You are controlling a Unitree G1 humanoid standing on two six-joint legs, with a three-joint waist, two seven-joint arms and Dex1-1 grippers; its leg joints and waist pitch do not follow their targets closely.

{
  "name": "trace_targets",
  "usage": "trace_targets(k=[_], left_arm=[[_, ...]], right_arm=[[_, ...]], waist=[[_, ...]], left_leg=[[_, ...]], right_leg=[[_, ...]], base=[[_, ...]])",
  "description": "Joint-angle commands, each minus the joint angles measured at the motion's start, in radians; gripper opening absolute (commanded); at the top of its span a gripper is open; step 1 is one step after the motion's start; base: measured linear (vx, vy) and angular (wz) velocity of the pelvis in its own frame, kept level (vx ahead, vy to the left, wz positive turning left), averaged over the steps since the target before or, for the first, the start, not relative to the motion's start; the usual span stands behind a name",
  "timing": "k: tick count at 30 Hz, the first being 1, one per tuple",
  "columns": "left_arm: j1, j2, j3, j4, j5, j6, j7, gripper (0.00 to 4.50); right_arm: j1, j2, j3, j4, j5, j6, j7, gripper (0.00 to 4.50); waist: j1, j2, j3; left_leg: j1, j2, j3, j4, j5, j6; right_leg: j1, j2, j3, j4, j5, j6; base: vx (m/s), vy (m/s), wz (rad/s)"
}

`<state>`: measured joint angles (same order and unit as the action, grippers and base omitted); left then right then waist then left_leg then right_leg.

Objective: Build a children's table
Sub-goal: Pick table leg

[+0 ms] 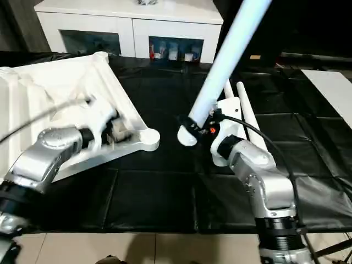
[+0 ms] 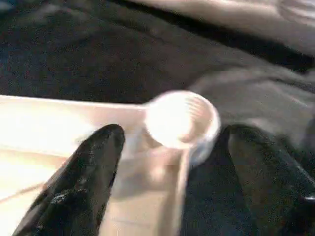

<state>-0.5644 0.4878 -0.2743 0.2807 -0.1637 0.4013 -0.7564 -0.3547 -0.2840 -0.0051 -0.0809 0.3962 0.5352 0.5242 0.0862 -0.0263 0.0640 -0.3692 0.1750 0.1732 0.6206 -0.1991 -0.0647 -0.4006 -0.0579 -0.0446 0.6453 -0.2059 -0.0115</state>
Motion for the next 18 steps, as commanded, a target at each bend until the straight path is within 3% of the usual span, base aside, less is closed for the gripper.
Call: trace_targets(k=[1,4,8,14,15,18], left_arm=[[-0.012,0.013,-0.008,-0.003,-0.004,0.009,-0.048,4.18],[-0.02,0.014,-0.004,0.04,0.007,-0.01,-0.067,4.48],[-0.06,0.002,-0.017,0.167,0.044,-0.065,-0.082,4.5],[-0.131,-0.032,0.014,0.339,0.031,0.0,-0.078,4.01],[-0.153,-0.037,0.02,0.38,0.033,0.031,-0.077,3.76],[-0.172,-0.044,0.028,0.41,0.034,0.046,-0.082,3.54]], right_arm=[[0.003,-0.019,0.009,-0.039,0.011,0.016,0.026,1.88],[0.01,-0.039,0.019,-0.05,0.01,0.024,0.049,1.88],[0.012,-0.057,0.025,-0.054,0.016,0.033,0.073,1.88],[0.008,-0.075,0.035,-0.051,0.013,0.037,0.098,1.88],[0.007,-0.08,0.037,-0.051,0.012,0.037,0.106,1.88],[0.007,-0.085,0.038,-0.051,0.009,0.036,0.113,1.88]], waist=[[-0.004,0.017,-0.07],[-0.005,0.015,-0.069],[-0.003,0.011,-0.07],[0.001,0.009,-0.073],[-0.001,0.007,-0.071],[0.0,0.007,-0.069]], left_leg=[[0.015,0.048,-0.017,-0.082,-0.151,-0.031],[0.014,0.049,-0.017,-0.082,-0.157,-0.033],[0.013,0.046,-0.017,-0.081,-0.143,-0.025],[0.012,0.048,-0.018,-0.078,-0.125,-0.02],[0.012,0.046,-0.016,-0.079,-0.123,-0.016],[0.013,0.048,-0.017,-0.079,-0.144,-0.014]], right_leg=[[0.05,-0.077,0.052,-0.078,-0.11,-0.192],[0.05,-0.078,0.053,-0.079,-0.114,-0.193],[0.053,-0.078,0.054,-0.081,-0.113,-0.185],[0.056,-0.084,0.053,-0.077,-0.082,-0.204],[0.054,-0.081,0.053,-0.079,-0.081,-0.207],[0.055,-0.085,0.054,-0.083,-0.121,-0.211]], base=[[0.0,0.0,0.0],[0.0,0.0,0.0],[0.0,0.0,0.0],[0.0,0.0,0.0],[0.0,0.0,0.0],[0.0,0.0,0.0]])
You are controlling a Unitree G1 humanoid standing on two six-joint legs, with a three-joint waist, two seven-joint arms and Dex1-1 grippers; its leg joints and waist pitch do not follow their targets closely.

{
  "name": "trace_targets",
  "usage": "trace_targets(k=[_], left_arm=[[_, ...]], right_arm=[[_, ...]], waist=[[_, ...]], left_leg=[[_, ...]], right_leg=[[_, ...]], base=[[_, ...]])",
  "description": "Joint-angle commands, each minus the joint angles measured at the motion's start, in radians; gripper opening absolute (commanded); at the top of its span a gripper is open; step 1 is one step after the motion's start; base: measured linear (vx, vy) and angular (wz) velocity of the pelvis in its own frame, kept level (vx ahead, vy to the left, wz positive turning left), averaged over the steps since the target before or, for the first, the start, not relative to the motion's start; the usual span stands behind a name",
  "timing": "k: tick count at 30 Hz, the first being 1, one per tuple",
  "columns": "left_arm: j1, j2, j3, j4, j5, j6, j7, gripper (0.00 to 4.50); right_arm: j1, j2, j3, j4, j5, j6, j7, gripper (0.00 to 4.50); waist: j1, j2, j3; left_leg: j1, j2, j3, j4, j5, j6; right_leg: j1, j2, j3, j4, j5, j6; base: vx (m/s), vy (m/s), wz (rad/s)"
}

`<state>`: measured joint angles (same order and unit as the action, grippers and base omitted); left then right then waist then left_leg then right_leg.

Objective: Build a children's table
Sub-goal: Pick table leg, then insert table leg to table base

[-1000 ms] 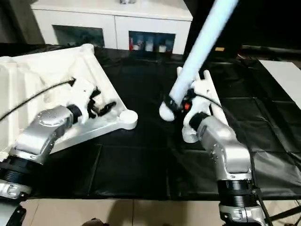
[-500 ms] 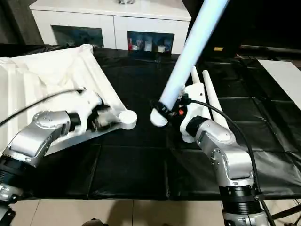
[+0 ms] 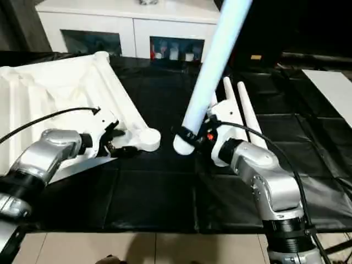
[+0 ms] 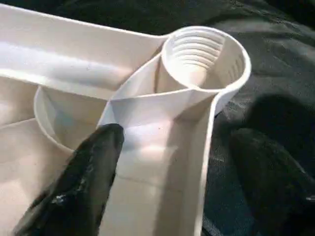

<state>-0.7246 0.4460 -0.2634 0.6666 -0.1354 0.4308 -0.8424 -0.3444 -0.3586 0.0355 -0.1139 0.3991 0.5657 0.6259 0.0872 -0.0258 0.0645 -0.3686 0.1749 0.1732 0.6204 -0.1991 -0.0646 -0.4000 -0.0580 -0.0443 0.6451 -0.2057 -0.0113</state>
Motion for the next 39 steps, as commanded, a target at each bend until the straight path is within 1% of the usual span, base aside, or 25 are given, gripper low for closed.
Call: trace_targets(k=[1,2,4,5,6,8,10,11,12,15,17,18,19,20,23,24,25,26,29,31,32,34,37,38,39], left_arm=[[-0.016,-0.003,0.017,0.033,0.009,0.012,0.002,3.41],[-0.023,-0.002,0.01,0.051,0.02,-0.001,-0.008,3.3],[-0.029,0.006,-0.007,0.066,0.037,-0.007,-0.03,3.3],[-0.029,0.015,-0.02,0.061,0.049,-0.01,-0.041,3.08],[-0.029,0.019,-0.026,0.059,0.056,-0.01,-0.047,3.08],[-0.027,0.027,-0.036,0.055,0.068,-0.013,-0.051,2.89],[-0.019,0.04,-0.049,0.037,0.081,-0.008,-0.066,2.81],[-0.016,0.043,-0.051,0.031,0.083,-0.005,-0.071,2.81],[-0.013,0.045,-0.052,0.025,0.084,-0.004,-0.074,2.58],[-0.007,0.049,-0.052,0.006,0.089,-0.002,-0.087,2.44],[-0.005,0.05,-0.06,0.0,0.105,-0.007,-0.089,2.38],[-0.006,0.048,-0.059,0.001,0.107,-0.007,-0.086,2.13],[-0.005,0.048,-0.061,-0.001,0.108,-0.007,-0.087,2.04],[-0.004,0.048,-0.066,-0.008,0.113,-0.008,-0.093,2.04],[0.0,0.045,-0.074,-0.008,0.13,-0.011,-0.09,1.68],[0.0,0.045,-0.074,-0.008,0.13,-0.011,-0.089,1.68],[0.005,0.043,-0.073,-0.016,0.128,-0.006,-0.091,1.54],[0.008,0.042,-0.075,-0.024,0.127,-0.003,-0.092,1.47],[0.02,0.042,-0.074,-0.048,0.138,0.005,-0.094,1.18],[0.029,0.045,-0.074,-0.062,0.141,0.005,-0.09,1.1],[0.033,0.046,-0.073,-0.068,0.144,0.005,-0.087,0.92],[0.039,0.047,-0.072,-0.078,0.145,0.007,-0.082,0.75],[0.096,0.037,-0.067,-0.183,0.127,0.023,-0.08,0.49],[0.111,0.033,-0.067,-0.214,0.118,0.027,-0.087,0.37],[0.129,0.028,-0.066,-0.25,0.109,0.043,-0.089,0.29]], right_arm=[[-0.004,-0.011,-0.003,-0.016,0.004,0.004,0.011,1.88],[-0.004,-0.011,-0.003,-0.015,0.003,0.003,0.011,1.88],[-0.005,-0.011,-0.003,-0.01,-0.001,-0.001,0.011,1.88],[-0.006,-0.011,-0.004,-0.008,-0.002,-0.002,0.01,1.88],[-0.006,-0.013,0.0,-0.005,-0.005,-0.006,0.013,1.88],[-0.006,-0.012,0.001,-0.003,-0.006,-0.008,0.012,1.88],[-0.006,-0.009,0.005,0.0,-0.009,-0.013,0.011,1.88],[-0.005,-0.009,0.006,0.0,-0.01,-0.013,0.011,1.88],[-0.005,-0.008,0.006,0.0,-0.01,-0.014,0.011,1.88],[-0.007,-0.006,0.008,0.004,-0.012,-0.015,0.012,1.88],[-0.01,-0.006,0.012,0.008,-0.015,-0.017,0.017,1.88],[-0.012,-0.005,0.013,0.01,-0.016,-0.017,0.017,1.88],[-0.012,-0.006,0.013,0.01,-0.016,-0.017,0.017,1.88],[-0.013,-0.006,0.014,0.009,-0.016,-0.018,0.018,1.88],[-0.017,-0.006,0.015,0.012,-0.016,-0.019,0.017,1.88],[-0.017,-0.007,0.015,0.012,-0.016,-0.019,0.017,1.88],[-0.018,-0.007,0.015,0.013,-0.016,-0.02,0.017,1.88],[-0.018,-0.006,0.013,0.014,-0.015,-0.02,0.018,1.88],[-0.024,-0.004,0.008,0.022,-0.019,-0.022,0.018,1.88],[-0.024,-0.004,0.009,0.023,-0.019,-0.022,0.02,1.88],[-0.024,-0.005,0.009,0.023,-0.018,-0.022,0.021,1.88],[-0.025,-0.005,0.009,0.024,-0.018,-0.022,0.022,1.88],[-0.031,-0.006,0.005,0.032,-0.009,-0.017,0.031,1.88],[-0.031,-0.01,0.006,0.035,-0.009,-0.017,0.036,1.88],[-0.03,-0.015,0.008,0.037,-0.006,-0.013,0.046,1.88]], waist=[[0.0,0.011,-0.069],[-0.001,0.013,-0.069],[-0.002,0.011,-0.068],[-0.001,0.013,-0.07],[-0.002,0.013,-0.07],[0.0,0.012,-0.071],[0.001,0.015,-0.071],[0.001,0.012,-0.071],[0.001,0.012,-0.07],[0.001,0.014,-0.069],[0.0,0.013,-0.068],[0.0,0.012,-0.068],[0.0,0.013,-0.068],[0.0,0.009,-0.068],[0.0,0.011,-0.068],[0.0,0.013,-0.068],[0.0,0.011,-0.067],[0.0,0.012,-0.067],[-0.001,0.013,-0.067],[-0.001,0.013,-0.067],[-0.001,0.01,-0.067],[-0.001,0.01,-0.066],[-0.002,0.009,-0.065],[-0.002,0.01,-0.065],[-0.003,0.011,-0.066]], left_leg=[[0.012,0.048,-0.018,-0.079,-0.148,-0.016],[0.011,0.048,-0.019,-0.08,-0.152,-0.017],[0.014,0.049,-0.02,-0.082,-0.165,-0.021],[0.014,0.051,-0.022,-0.083,-0.162,-0.022],[0.014,0.052,-0.022,-0.083,-0.157,-0.022],[0.013,0.052,-0.021,-0.082,-0.151,-0.021],[0.014,0.052,-0.021,-0.082,-0.147,-0.02],[0.014,0.052,-0.021,-0.082,-0.147,-0.019],[0.013,0.052,-0.02,-0.082,-0.15,-0.02],[0.014,0.053,-0.021,-0.084,-0.161,-0.023],[0.015,0.054,-0.021,-0.084,-0.172,-0.025],[0.014,0.053,-0.02,-0.084,-0.172,-0.024],[0.014,0.053,-0.021,-0.084,-0.17,-0.025],[0.013,0.053,-0.021,-0.084,-0.163,-0.023],[0.013,0.054,-0.021,-0.085,-0.163,-0.021],[0.014,0.054,-0.021,-0.085,-0.166,-0.023],[0.014,0.053,-0.02,-0.085,-0.17,-0.023],[0.014,0.055,-0.022,-0.086,-0.174,-0.025],[0.014,0.055,-0.021,-0.086,-0.177,-0.026],[0.015,0.055,-0.021,-0.086,-0.181,-0.026],[0.015,0.055,-0.021,-0.087,-0.181,-0.025],[0.014,0.054,-0.021,-0.086,-0.178,-0.023],[0.013,0.057,-0.022,-0.088,-0.186,-0.024],[0.013,0.056,-0.021,-0.087,-0.184,-0.022],[0.012,0.058,-0.021,-0.087,-0.18,-0.021]], right_leg=[[0.054,-0.087,0.053,-0.083,-0.13,-0.21],[0.055,-0.087,0.053,-0.085,-0.138,-0.208],[0.053,-0.086,0.054,-0.088,-0.157,-0.201],[0.054,-0.086,0.054,-0.085,-0.148,-0.201],[0.053,-0.085,0.054,-0.084,-0.128,-0.205],[0.054,-0.087,0.054,-0.082,-0.11,-0.211],[0.054,-0.087,0.053,-0.08,-0.092,-0.22],[0.054,-0.088,0.054,-0.08,-0.093,-0.221],[0.054,-0.088,0.054,-0.081,-0.097,-0.222],[0.052,-0.088,0.054,-0.082,-0.111,-0.225],[0.052,-0.089,0.054,-0.084,-0.133,-0.22],[0.052,-0.089,0.054,-0.084,-0.135,-0.219],[0.052,-0.089,0.054,-0.084,-0.135,-0.219],[0.053,-0.089,0.055,-0.083,-0.129,-0.218],[0.052,-0.088,0.054,-0.084,-0.125,-0.218],[0.051,-0.089,0.054,-0.084,-0.129,-0.218],[0.052,-0.089,0.055,-0.085,-0.136,-0.217],[0.051,-0.09,0.055,-0.084,-0.139,-0.218],[0.05,-0.089,0.055,-0.085,-0.144,-0.217],[0.05,-0.089,0.055,-0.086,-0.149,-0.216],[0.05,-0.088,0.055,-0.086,-0.149,-0.216],[0.05,-0.089,0.055,-0.086,-0.155,-0.213],[0.049,-0.09,0.055,-0.087,-0.168,-0.214],[0.048,-0.089,0.054,-0.087,-0.167,-0.214],[0.049,-0.09,0.055,-0.084,-0.155,-0.218]], base=[[0.0,0.0,0.0],[0.0,0.0,0.0],[0.0,0.0,0.0],[0.0,0.0,0.0],[0.0,0.0,0.0],[0.0,0.0,0.0],[0.0,0.0,0.0],[0.0,0.0,0.0],[0.0,0.0,0.0],[0.0,0.0,0.0],[0.0,0.0,0.0],[0.0,0.0,0.0],[0.0,0.0,0.0],[0.0,0.0,0.0],[0.0,0.0,0.0],[0.0,0.0,0.0],[0.0,0.0,0.0],[0.0,0.0,0.0],[0.0,0.0,0.0],[0.0,0.0,0.0],[0.0,0.0,0.0],[0.0,0.0,0.0],[0.0,0.0,0.0],[0.0,0.0,0.0],[0.0,0.0,0.0]])
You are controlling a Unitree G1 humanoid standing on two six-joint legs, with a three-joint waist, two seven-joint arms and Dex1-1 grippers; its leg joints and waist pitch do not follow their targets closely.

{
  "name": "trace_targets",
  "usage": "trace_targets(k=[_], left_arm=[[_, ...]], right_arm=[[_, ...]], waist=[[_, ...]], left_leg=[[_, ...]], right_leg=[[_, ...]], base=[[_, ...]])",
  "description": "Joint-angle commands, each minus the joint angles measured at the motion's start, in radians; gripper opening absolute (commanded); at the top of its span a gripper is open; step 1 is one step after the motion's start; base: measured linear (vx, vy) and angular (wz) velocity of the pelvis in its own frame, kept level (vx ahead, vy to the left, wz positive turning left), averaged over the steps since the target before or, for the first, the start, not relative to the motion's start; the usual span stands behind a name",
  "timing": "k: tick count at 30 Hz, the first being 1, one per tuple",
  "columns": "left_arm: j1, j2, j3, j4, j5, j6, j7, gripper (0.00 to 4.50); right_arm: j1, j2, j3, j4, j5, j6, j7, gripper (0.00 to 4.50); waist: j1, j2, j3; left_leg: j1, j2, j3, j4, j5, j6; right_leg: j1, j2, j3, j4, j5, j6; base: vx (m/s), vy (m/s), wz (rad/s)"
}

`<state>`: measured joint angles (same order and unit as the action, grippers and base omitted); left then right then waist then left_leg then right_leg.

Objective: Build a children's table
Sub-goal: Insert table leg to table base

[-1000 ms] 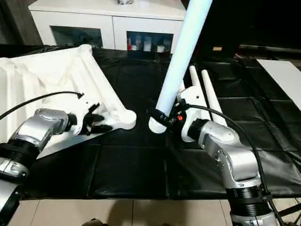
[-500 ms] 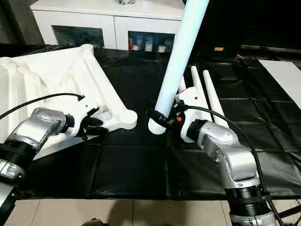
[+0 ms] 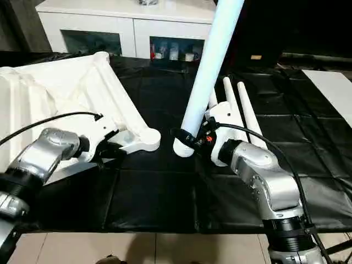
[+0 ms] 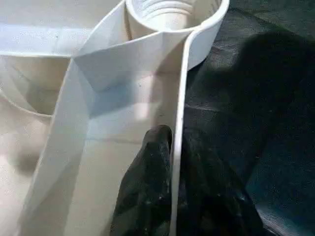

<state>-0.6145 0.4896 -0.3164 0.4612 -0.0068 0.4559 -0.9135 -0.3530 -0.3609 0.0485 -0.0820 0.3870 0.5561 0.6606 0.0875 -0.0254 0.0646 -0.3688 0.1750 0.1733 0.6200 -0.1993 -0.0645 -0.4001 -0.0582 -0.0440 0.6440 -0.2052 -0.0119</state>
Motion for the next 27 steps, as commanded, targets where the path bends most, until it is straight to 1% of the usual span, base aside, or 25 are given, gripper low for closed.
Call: trace_targets(k=[1,2,3,4,5,6,7,8,9,11,12,13,15,16,17,18,19,20,23,24,26,27], left_arm=[[0.038,-0.017,-0.018,-0.083,-0.027,0.028,-0.024,0.24],[0.063,-0.018,-0.023,-0.132,-0.037,0.038,-0.033,0.11],[0.092,-0.019,-0.031,-0.195,-0.047,0.062,-0.036,0.04],[0.12,-0.02,-0.04,-0.261,-0.059,0.087,-0.041,0.01],[0.152,-0.022,-0.05,-0.342,-0.071,0.126,-0.04,0.01],[0.152,-0.022,-0.05,-0.342,-0.071,0.126,-0.04,0.0],[0.167,-0.018,-0.06,-0.376,-0.071,0.138,-0.043,0.0],[0.185,-0.014,-0.071,-0.417,-0.074,0.153,-0.046,0.0],[0.202,-0.018,-0.079,-0.454,-0.073,0.172,-0.037,0.0],[0.224,-0.028,-0.087,-0.499,-0.068,0.197,-0.025,0.0],[0.231,-0.033,-0.091,-0.513,-0.067,0.204,-0.022,0.0],[0.234,-0.037,-0.095,-0.517,-0.063,0.208,-0.019,0.0],[0.238,-0.032,-0.111,-0.533,-0.046,0.217,-0.019,0.0],[0.239,-0.025,-0.121,-0.541,-0.038,0.222,-0.018,0.0],[0.236,-0.022,-0.124,-0.54,-0.033,0.222,-0.017,0.0],[0.23,-0.019,-0.127,-0.537,-0.026,0.221,-0.015,0.0],[0.226,-0.018,-0.127,-0.536,-0.022,0.221,-0.011,0.0],[0.217,-0.019,-0.122,-0.532,-0.02,0.224,-0.007,0.0],[0.209,-0.017,-0.12,-0.532,-0.02,0.229,-0.006,0.0],[0.204,-0.013,-0.122,-0.532,-0.017,0.228,-0.004,0.0],[0.202,-0.011,-0.125,-0.531,-0.013,0.225,-0.003,0.0],[0.201,-0.011,-0.126,-0.53,-0.012,0.225,-0.003,0.0]], right_arm=[[-0.019,-0.019,-0.003,0.004,0.014,0.004,0.025,1.88],[-0.015,-0.031,0.002,-0.002,0.021,0.022,0.042,1.88],[-0.008,-0.047,0.007,-0.011,0.037,0.047,0.067,1.88],[-0.002,-0.062,0.013,-0.016,0.044,0.062,0.088,1.88],[0.001,-0.078,0.02,-0.016,0.047,0.076,0.107,1.88],[0.001,-0.078,0.02,-0.016,0.047,0.076,0.107,1.88],[-0.001,-0.079,0.02,-0.011,0.05,0.082,0.112,1.88],[-0.003,-0.078,0.019,-0.006,0.055,0.089,0.117,1.88],[-0.005,-0.076,0.022,0.003,0.054,0.092,0.121,1.88],[-0.009,-0.072,0.031,0.021,0.05,0.093,0.127,1.88],[-0.011,-0.07,0.037,0.031,0.045,0.091,0.128,1.88],[-0.015,-0.067,0.044,0.044,0.039,0.089,0.128,1.88],[-0.026,-0.062,0.059,0.068,0.033,0.09,0.132,1.88],[-0.037,-0.057,0.072,0.089,0.028,0.095,0.139,1.88],[-0.043,-0.056,0.079,0.101,0.024,0.098,0.144,1.88],[-0.049,-0.055,0.088,0.117,0.019,0.1,0.151,1.88],[-0.054,-0.054,0.095,0.131,0.014,0.1,0.157,1.88],[-0.062,-0.054,0.106,0.156,0.002,0.094,0.161,1.88],[-0.071,-0.048,0.112,0.182,-0.006,0.081,0.163,1.88],[-0.081,-0.033,0.11,0.213,-0.004,0.074,0.162,1.88],[-0.088,-0.021,0.109,0.24,-0.004,0.068,0.162,1.88],[-0.09,-0.019,0.111,0.249,-0.007,0.064,0.163,1.88]], waist=[[-0.002,0.012,-0.066],[-0.001,0.011,-0.066],[-0.001,0.01,-0.069],[0.0,0.011,-0.068],[-0.001,0.008,-0.07],[-0.001,0.008,-0.069],[-0.001,0.007,-0.067],[-0.001,0.005,-0.064],[-0.001,0.004,-0.064],[-0.002,0.005,-0.061],[-0.003,0.004,-0.06],[-0.004,-0.001,-0.06],[-0.004,0.002,-0.06],[-0.004,0.002,-0.061],[-0.005,-0.001,-0.061],[-0.005,0.001,-0.063],[-0.008,-0.002,-0.063],[-0.006,0.0,-0.064],[-0.005,0.001,-0.066],[-0.003,0.006,-0.066],[-0.005,0.001,-0.065],[-0.005,0.002,-0.065]], left_leg=[[0.014,0.059,-0.021,-0.086,-0.176,-0.02],[0.014,0.058,-0.02,-0.086,-0.168,-0.015],[0.012,0.062,-0.022,-0.087,-0.152,-0.012],[0.011,0.06,-0.021,-0.086,-0.141,-0.009],[0.014,0.063,-0.019,-0.085,-0.13,-0.002],[0.011,0.062,-0.019,-0.084,-0.123,0.002],[0.012,0.058,-0.016,-0.083,-0.125,0.01],[0.011,0.056,-0.015,-0.083,-0.144,0.013],[0.011,0.057,-0.016,-0.084,-0.153,0.011],[0.014,0.057,-0.016,-0.086,-0.165,0.004],[0.013,0.057,-0.016,-0.086,-0.173,0.002],[0.013,0.057,-0.016,-0.087,-0.174,0.002],[0.014,0.055,-0.017,-0.086,-0.179,0.0],[0.012,0.055,-0.017,-0.086,-0.176,-0.001],[0.009,0.053,-0.018,-0.086,-0.169,0.002],[0.01,0.054,-0.019,-0.086,-0.163,0.001],[0.01,0.053,-0.017,-0.085,-0.155,0.004],[0.011,0.054,-0.017,-0.083,-0.144,0.006],[0.011,0.053,-0.016,-0.082,-0.126,0.009],[0.012,0.053,-0.016,-0.082,-0.129,0.007],[0.01,0.052,-0.016,-0.083,-0.144,0.005],[0.01,0.052,-0.016,-0.083,-0.145,0.003]], right_leg=[[0.048,-0.09,0.054,-0.084,-0.151,-0.22],[0.048,-0.087,0.054,-0.083,-0.136,-0.223],[0.054,-0.089,0.054,-0.076,-0.101,-0.231],[0.053,-0.088,0.053,-0.076,-0.088,-0.234],[0.053,-0.087,0.052,-0.073,-0.056,-0.245],[0.054,-0.087,0.053,-0.072,-0.047,-0.248],[0.051,-0.085,0.053,-0.077,-0.065,-0.245],[0.05,-0.085,0.053,-0.083,-0.11,-0.238],[0.051,-0.087,0.053,-0.084,-0.134,-0.233],[0.046,-0.085,0.053,-0.09,-0.188,-0.216],[0.045,-0.084,0.053,-0.092,-0.208,-0.209],[0.046,-0.084,0.053,-0.094,-0.218,-0.205],[0.044,-0.084,0.054,-0.095,-0.239,-0.197],[0.045,-0.084,0.053,-0.097,-0.241,-0.192],[0.046,-0.083,0.053,-0.095,-0.233,-0.189],[0.046,-0.083,0.052,-0.093,-0.228,-0.189],[0.046,-0.081,0.052,-0.093,-0.215,-0.19],[0.046,-0.083,0.053,-0.091,-0.196,-0.194],[0.046,-0.081,0.051,-0.086,-0.155,-0.207],[0.045,-0.081,0.051,-0.086,-0.154,-0.21],[0.047,-0.082,0.051,-0.089,-0.168,-0.211],[0.047,-0.082,0.051,-0.088,-0.172,-0.211]], base=[[0.0,0.0,0.0],[0.0,0.0,0.0],[0.0,0.0,0.0],[0.0,0.0,0.0],[0.0,0.0,0.0],[0.0,0.0,0.0],[0.0,0.0,0.0],[0.0,0.0,0.0],[0.0,0.0,0.0],[0.0,0.0,0.0],[0.0,0.0,0.0],[0.0,0.0,0.0],[0.0,0.0,0.0],[0.0,0.0,0.0],[0.0,0.0,0.0],[0.0,0.0,0.0],[0.0,0.0,0.0],[0.0,0.0,0.0],[0.0,0.0,0.0],[0.0,0.0,0.0],[0.0,0.0,0.0],[0.0,0.0,0.0]])
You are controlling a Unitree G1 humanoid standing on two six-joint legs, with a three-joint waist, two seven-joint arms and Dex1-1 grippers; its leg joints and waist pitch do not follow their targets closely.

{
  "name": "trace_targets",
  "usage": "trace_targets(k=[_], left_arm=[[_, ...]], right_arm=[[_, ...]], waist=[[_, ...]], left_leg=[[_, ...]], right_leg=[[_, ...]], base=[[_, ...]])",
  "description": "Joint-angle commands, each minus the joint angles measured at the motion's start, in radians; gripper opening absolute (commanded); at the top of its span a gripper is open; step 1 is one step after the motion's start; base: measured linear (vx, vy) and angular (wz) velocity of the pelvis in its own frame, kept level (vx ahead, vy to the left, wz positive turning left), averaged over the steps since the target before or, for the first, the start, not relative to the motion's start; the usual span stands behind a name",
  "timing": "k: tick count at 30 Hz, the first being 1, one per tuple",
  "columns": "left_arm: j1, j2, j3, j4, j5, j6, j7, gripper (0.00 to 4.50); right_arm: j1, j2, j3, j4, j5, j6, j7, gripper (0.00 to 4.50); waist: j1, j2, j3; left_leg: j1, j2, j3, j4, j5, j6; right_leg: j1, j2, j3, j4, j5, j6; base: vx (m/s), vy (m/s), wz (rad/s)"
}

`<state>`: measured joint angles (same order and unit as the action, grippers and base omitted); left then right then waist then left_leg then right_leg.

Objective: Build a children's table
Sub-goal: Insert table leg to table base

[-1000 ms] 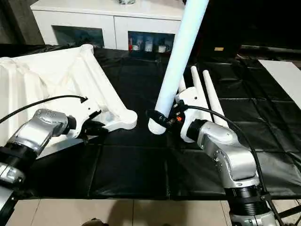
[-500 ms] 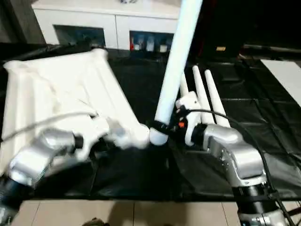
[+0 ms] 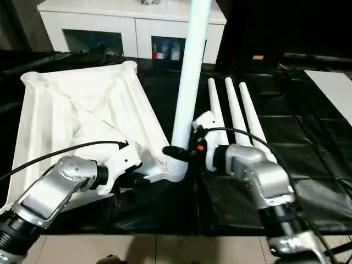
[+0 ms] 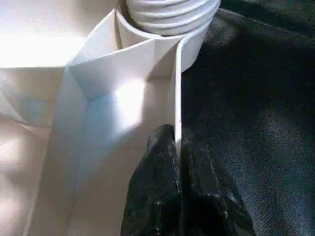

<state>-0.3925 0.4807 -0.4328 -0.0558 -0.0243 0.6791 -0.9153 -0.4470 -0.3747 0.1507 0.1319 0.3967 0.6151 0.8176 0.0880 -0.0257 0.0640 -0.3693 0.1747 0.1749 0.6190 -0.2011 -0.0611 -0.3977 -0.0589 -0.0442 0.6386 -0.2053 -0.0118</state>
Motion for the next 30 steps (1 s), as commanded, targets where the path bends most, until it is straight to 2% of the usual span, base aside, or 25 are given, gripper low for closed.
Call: trace_targets(k=[1,5,9,11,12,14,15,17,19,20,21,23,24,26,28,29,30], left_arm=[[-0.02,-0.003,-0.008,-0.013,0.004,0.002,-0.001,0.0],[-0.016,-0.005,-0.005,-0.011,0.003,0.003,0.003,0.0],[-0.013,-0.007,0.002,-0.005,0.002,-0.001,0.013,0.0],[-0.012,-0.014,0.014,0.001,-0.002,-0.003,0.025,0.0],[-0.013,-0.021,0.023,0.007,-0.01,-0.002,0.031,0.0],[-0.012,-0.022,0.026,0.01,-0.014,-0.003,0.032,0.0],[-0.013,-0.026,0.031,0.016,-0.013,-0.006,0.04,0.0],[-0.016,-0.033,0.043,0.027,-0.014,-0.009,0.053,0.0],[-0.018,-0.034,0.047,0.029,-0.014,-0.009,0.057,0.0],[-0.019,-0.032,0.05,0.029,-0.015,-0.01,0.059,0.0],[-0.018,-0.031,0.052,0.028,-0.016,-0.01,0.06,0.0],[-0.019,-0.029,0.053,0.028,-0.018,-0.009,0.057,0.0],[-0.022,-0.025,0.051,0.032,-0.013,-0.013,0.056,0.0],[-0.025,-0.025,0.05,0.038,-0.01,-0.017,0.053,0.0],[-0.029,-0.025,0.05,0.041,-0.01,-0.019,0.051,0.0],[-0.032,-0.023,0.047,0.044,-0.009,-0.022,0.049,0.0],[-0.033,-0.023,0.047,0.045,-0.009,-0.023,0.049,0.0]], right_arm=[[0.004,-0.005,0.013,0.046,-0.024,-0.001,0.008,1.88],[0.005,0.004,0.014,0.116,-0.041,-0.035,0.0,1.88],[0.02,0.043,-0.041,0.164,-0.017,-0.087,-0.022,1.87],[0.058,0.066,-0.07,0.164,0.015,-0.099,-0.015,1.87],[0.094,0.074,-0.072,0.146,0.03,-0.103,-0.003,1.87],[0.106,0.076,-0.068,0.142,0.031,-0.109,0.002,1.87],[0.127,0.076,-0.062,0.125,0.038,-0.113,0.016,1.87],[0.181,0.101,-0.074,0.102,0.043,-0.147,-0.001,1.86],[0.205,0.112,-0.079,0.094,0.036,-0.177,-0.011,1.86],[0.235,0.122,-0.077,0.082,0.022,-0.211,-0.02,1.86],[0.254,0.126,-0.074,0.073,0.012,-0.233,-0.023,1.86],[0.274,0.13,-0.065,0.058,-0.004,-0.257,-0.033,1.86],[0.298,0.121,-0.039,0.03,-0.034,-0.288,-0.041,1.86],[0.312,0.102,-0.005,0.01,-0.075,-0.311,-0.048,1.86],[0.315,0.095,0.005,0.003,-0.095,-0.317,-0.056,1.86],[0.305,0.074,0.029,0.011,-0.134,-0.32,-0.057,1.86],[0.304,0.072,0.031,0.012,-0.137,-0.32,-0.057,1.86]], waist=[[-0.005,0.004,-0.064],[-0.007,0.003,-0.064],[-0.009,0.003,-0.062],[-0.006,0.002,-0.061],[-0.007,-0.002,-0.065],[-0.007,0.001,-0.064],[-0.008,-0.003,-0.063],[-0.004,0.0,-0.063],[-0.003,-0.002,-0.063],[-0.003,0.003,-0.061],[-0.006,0.0,-0.061],[-0.006,0.004,-0.06],[-0.006,0.007,-0.06],[-0.009,0.005,-0.059],[-0.01,0.008,-0.058],[-0.011,0.005,-0.057],[-0.011,0.005,-0.057]], left_leg=[[0.012,0.053,-0.018,-0.082,-0.144,-0.002],[0.012,0.053,-0.018,-0.082,-0.154,-0.004],[0.014,0.054,-0.019,-0.085,-0.188,-0.009],[0.015,0.055,-0.018,-0.086,-0.192,-0.009],[0.014,0.055,-0.02,-0.087,-0.184,-0.007],[0.014,0.055,-0.02,-0.088,-0.176,-0.004],[0.015,0.055,-0.018,-0.088,-0.179,-0.002],[0.014,0.056,-0.019,-0.089,-0.181,0.001],[0.014,0.056,-0.018,-0.089,-0.189,0.001],[0.013,0.056,-0.021,-0.092,-0.2,-0.001],[0.014,0.057,-0.021,-0.093,-0.211,-0.004],[0.015,0.056,-0.021,-0.094,-0.223,-0.007],[0.016,0.056,-0.023,-0.096,-0.236,-0.009],[0.017,0.055,-0.023,-0.097,-0.243,-0.01],[0.017,0.055,-0.024,-0.099,-0.253,-0.01],[0.017,0.054,-0.024,-0.1,-0.26,-0.01],[0.017,0.054,-0.024,-0.1,-0.26,-0.01]], right_leg=[[0.045,-0.082,0.051,-0.083,-0.175,-0.211],[0.044,-0.082,0.051,-0.084,-0.183,-0.21],[0.042,-0.084,0.052,-0.089,-0.225,-0.205],[0.041,-0.084,0.053,-0.092,-0.235,-0.197],[0.045,-0.082,0.051,-0.089,-0.223,-0.196],[0.043,-0.082,0.05,-0.087,-0.205,-0.199],[0.041,-0.081,0.05,-0.089,-0.209,-0.2],[0.042,-0.085,0.052,-0.091,-0.222,-0.193],[0.04,-0.086,0.052,-0.094,-0.235,-0.186],[0.039,-0.086,0.052,-0.096,-0.257,-0.18],[0.038,-0.085,0.051,-0.097,-0.269,-0.174],[0.037,-0.084,0.051,-0.101,-0.285,-0.169],[0.037,-0.085,0.051,-0.102,-0.307,-0.162],[0.037,-0.082,0.051,-0.104,-0.317,-0.154],[0.036,-0.083,0.052,-0.107,-0.339,-0.147],[0.036,-0.082,0.052,-0.109,-0.351,-0.145],[0.036,-0.082,0.052,-0.109,-0.351,-0.145]], base=[[0.0,0.0,0.0],[0.0,0.0,0.0],[0.0,0.0,0.0],[0.0,0.0,0.0],[0.0,0.0,0.0],[0.0,0.0,0.0],[0.0,0.0,0.0],[0.0,0.0,0.0],[0.0,0.0,0.0],[0.0,0.0,0.0],[0.0,0.0,0.0],[0.0,0.0,0.0],[0.0,0.0,0.0],[0.0,0.0,0.0],[0.0,0.0,0.0],[0.0,0.0,0.0],[0.0,0.0,0.0]])
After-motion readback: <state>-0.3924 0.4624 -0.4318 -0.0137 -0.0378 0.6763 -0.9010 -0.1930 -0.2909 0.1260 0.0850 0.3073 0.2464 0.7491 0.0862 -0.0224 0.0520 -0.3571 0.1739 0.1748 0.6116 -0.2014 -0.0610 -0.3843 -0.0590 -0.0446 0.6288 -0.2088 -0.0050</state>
